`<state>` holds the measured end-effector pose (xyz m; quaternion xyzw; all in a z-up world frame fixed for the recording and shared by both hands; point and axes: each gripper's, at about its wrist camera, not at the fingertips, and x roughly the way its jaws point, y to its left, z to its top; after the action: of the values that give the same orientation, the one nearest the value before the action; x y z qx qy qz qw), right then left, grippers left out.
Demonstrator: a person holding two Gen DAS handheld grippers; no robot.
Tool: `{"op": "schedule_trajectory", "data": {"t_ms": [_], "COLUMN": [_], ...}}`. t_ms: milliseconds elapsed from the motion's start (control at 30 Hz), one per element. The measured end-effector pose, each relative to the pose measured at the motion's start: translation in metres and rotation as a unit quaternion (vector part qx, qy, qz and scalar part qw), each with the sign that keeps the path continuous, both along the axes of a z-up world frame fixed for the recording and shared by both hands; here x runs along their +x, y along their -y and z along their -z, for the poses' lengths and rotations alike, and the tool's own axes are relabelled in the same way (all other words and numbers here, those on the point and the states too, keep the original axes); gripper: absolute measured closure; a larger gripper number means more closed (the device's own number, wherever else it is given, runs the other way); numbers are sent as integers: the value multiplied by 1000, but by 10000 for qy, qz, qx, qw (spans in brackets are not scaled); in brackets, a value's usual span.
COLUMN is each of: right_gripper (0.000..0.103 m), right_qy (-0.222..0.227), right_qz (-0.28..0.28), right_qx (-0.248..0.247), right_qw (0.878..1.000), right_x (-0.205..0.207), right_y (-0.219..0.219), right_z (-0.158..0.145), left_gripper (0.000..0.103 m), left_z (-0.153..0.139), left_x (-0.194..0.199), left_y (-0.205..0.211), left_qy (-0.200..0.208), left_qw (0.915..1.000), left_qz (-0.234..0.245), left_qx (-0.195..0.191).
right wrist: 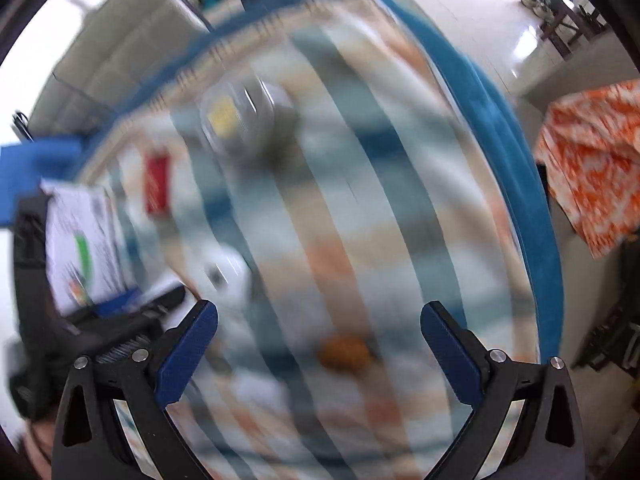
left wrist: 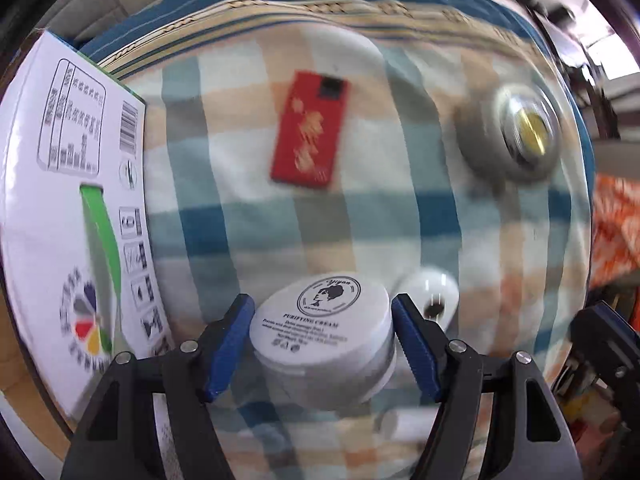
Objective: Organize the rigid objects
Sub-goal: 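Grasp the white round jar with the left tool while the right tool grasps the silver canister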
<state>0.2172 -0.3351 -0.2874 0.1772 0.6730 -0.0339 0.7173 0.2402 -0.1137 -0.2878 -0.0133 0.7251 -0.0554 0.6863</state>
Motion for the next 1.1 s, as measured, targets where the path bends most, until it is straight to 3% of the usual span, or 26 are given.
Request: {"op": "schedule_trajectory", "data": {"t_ms": [133, 367, 533, 567, 800, 1100], "right_gripper": [0, 4, 25, 25, 27, 27], "right_qy": [108, -378, -762, -764, -958, -1403], "right_qz": [31, -55, -104, -91, -469, -625], "right_qx": [17, 109, -286, -253, -311, -221], "right_qw": [9999, 9992, 9966, 9967, 9938, 9879], "right_x": [53, 106, 118, 121, 101, 35], "right_y": [-14, -37, -43, -42, -34, 2], "right_z": [1, 42, 75, 78, 78, 84], "left_gripper": [35, 38, 37, 36, 39, 39], "left_z": [5, 14, 19, 20, 15, -2], "left_x": [24, 50, 53, 53, 63, 21], "left_y": [-9, -16, -24, -23, 6, 49], "left_qy": [55, 161, 165, 170, 115, -11], "left_qw": [9994, 9989, 9990, 9990, 9990, 9939], "left_qz": [-337, -381, -215, -170, 212, 1098], "left_qx": [-59, 217, 341, 371, 379, 137]}}
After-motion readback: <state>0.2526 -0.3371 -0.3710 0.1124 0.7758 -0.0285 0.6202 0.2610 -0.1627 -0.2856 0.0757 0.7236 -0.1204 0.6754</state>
